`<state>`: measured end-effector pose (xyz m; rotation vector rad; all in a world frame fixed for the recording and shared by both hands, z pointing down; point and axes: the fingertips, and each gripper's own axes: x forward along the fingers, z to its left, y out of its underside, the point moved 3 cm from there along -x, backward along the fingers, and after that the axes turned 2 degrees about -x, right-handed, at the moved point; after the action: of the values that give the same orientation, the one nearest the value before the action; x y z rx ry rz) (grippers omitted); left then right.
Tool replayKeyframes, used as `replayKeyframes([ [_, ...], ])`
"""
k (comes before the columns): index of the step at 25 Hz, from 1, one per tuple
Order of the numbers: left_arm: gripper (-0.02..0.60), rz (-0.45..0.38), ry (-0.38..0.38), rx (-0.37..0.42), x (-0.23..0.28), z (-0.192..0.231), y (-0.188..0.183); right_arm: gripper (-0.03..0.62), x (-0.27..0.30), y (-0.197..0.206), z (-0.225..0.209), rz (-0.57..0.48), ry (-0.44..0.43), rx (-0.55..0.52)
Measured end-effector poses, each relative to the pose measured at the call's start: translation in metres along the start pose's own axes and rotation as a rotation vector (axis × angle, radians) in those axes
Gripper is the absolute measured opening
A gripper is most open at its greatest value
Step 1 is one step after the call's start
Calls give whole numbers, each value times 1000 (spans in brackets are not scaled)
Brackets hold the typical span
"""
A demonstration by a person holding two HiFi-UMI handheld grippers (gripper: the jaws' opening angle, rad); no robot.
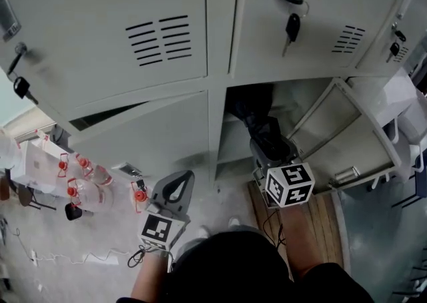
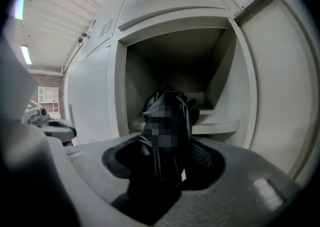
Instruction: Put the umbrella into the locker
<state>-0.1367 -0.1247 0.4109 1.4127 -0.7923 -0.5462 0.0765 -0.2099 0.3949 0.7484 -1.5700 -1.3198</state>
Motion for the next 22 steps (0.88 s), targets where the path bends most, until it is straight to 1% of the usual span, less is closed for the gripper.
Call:
replayKeyframes([
  [3,11,12,-37,-49,-1,0,-2,218,11,-6,-4,1,-5,-17],
  [5,11,13,-43,-19,-2,2,1,218,19,-9,-7,6,-8,-23],
  [10,11,14,-61,27,-4,4,5,223,38,-16,-12,17,-13,-27],
  [12,11,17,-70,25,-4,4,6,225,44,-19,-13,10,-13,-33],
  [15,11,26,-91,-33,-4,1,2,227,52,-24,-12,5,-17,-49],
  [16,11,27,-93,-36,-3,0,2,229,54,-25,-12,4,-20,-51],
  [18,11,26,-88,-17,-1,-1,4,230,58,-28,-12,5,-24,-53],
  [22,11,24,-87,-16,2,-3,3,233,62,-30,-13,11,-32,-60],
])
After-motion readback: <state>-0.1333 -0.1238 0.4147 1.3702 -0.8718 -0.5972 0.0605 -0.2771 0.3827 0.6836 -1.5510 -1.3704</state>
